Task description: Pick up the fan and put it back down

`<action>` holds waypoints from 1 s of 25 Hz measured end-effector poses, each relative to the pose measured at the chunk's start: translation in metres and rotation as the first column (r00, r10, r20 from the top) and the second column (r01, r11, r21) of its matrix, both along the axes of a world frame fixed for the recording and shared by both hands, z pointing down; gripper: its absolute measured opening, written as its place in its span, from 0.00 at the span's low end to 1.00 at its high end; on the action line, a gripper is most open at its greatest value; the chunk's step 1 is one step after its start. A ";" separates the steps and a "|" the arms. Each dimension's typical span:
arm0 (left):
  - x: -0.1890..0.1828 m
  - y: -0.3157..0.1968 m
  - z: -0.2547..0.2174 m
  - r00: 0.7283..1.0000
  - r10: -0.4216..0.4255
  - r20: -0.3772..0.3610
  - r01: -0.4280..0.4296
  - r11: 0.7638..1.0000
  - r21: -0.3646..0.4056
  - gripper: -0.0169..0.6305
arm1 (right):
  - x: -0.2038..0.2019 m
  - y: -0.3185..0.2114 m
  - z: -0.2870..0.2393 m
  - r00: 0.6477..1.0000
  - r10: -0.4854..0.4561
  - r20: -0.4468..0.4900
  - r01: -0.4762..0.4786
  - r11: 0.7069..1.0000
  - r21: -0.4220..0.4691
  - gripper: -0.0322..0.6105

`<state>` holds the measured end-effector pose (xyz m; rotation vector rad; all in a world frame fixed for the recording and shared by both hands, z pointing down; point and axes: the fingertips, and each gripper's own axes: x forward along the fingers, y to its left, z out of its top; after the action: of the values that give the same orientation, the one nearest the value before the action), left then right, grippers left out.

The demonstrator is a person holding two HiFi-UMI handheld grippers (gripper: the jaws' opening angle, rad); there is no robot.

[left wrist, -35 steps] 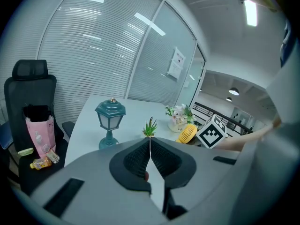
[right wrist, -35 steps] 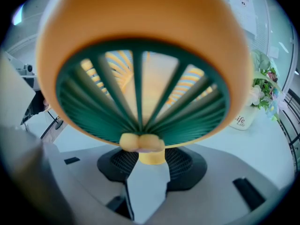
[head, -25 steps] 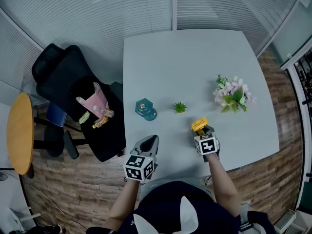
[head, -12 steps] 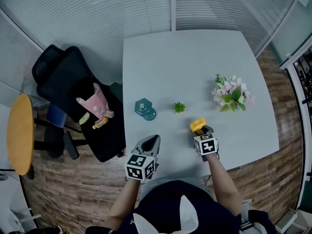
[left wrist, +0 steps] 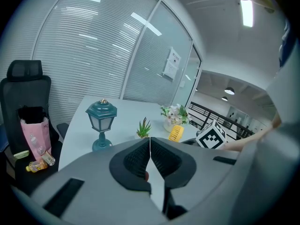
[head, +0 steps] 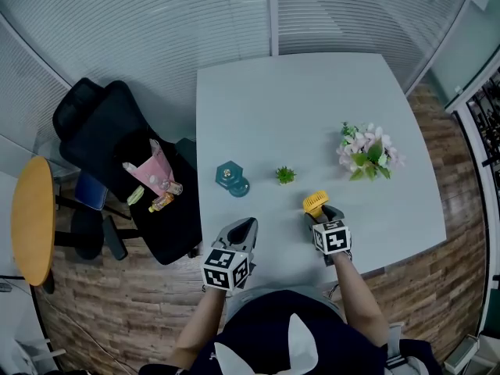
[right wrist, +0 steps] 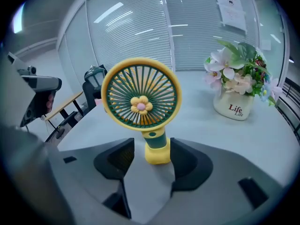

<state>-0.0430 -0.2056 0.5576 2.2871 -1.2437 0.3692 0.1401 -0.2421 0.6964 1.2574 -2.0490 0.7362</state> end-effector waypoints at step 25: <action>0.038 0.021 -0.029 0.998 0.064 -0.008 -0.064 0.996 0.067 0.06 | -0.009 0.054 -0.128 0.978 0.099 0.182 -0.143 0.959 0.245 0.06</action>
<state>-0.0052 -0.1842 0.5287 2.3873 -1.1970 0.3434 0.1306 -0.1876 0.5689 1.5230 -2.2778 0.6660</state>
